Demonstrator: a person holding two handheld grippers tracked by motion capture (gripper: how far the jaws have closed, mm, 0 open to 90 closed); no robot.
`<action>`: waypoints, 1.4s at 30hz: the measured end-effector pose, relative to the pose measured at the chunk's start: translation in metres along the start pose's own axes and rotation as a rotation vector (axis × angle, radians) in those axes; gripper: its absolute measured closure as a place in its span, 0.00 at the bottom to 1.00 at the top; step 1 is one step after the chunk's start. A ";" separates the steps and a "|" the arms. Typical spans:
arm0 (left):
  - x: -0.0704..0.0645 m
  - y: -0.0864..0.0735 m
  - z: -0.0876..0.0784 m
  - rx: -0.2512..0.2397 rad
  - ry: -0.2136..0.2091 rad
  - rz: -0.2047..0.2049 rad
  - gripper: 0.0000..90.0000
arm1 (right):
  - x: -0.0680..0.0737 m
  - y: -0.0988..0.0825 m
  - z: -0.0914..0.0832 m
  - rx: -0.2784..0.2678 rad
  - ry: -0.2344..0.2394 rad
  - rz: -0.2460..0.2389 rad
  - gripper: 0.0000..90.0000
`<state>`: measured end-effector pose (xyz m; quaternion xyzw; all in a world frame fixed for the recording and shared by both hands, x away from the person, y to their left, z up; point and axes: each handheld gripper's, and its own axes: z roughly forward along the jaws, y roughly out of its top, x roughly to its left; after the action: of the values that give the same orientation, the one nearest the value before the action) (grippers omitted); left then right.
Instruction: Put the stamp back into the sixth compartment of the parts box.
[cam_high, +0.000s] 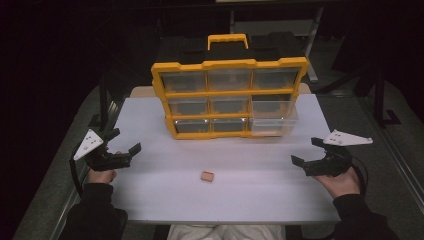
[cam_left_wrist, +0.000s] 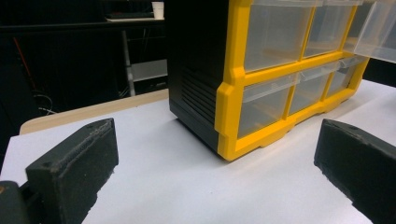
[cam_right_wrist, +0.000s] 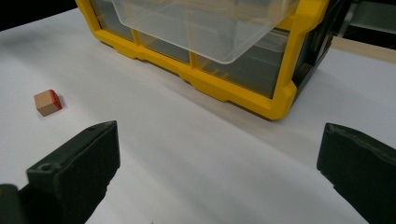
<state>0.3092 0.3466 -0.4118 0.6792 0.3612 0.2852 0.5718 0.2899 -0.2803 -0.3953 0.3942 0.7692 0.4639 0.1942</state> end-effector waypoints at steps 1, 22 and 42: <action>0.000 0.000 0.000 0.000 0.001 0.001 0.00 | 0.000 0.000 0.000 -0.002 0.002 0.002 0.00; -0.003 -0.003 0.003 0.013 -0.011 0.023 0.00 | 0.013 0.007 -0.005 -0.009 0.027 -0.055 0.00; -0.004 -0.004 0.004 0.022 -0.014 0.031 0.00 | 0.035 0.017 0.004 0.046 0.070 -0.117 0.00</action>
<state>0.3089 0.3413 -0.4162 0.6930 0.3497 0.2852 0.5623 0.2787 -0.2462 -0.3807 0.3365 0.8077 0.4476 0.1848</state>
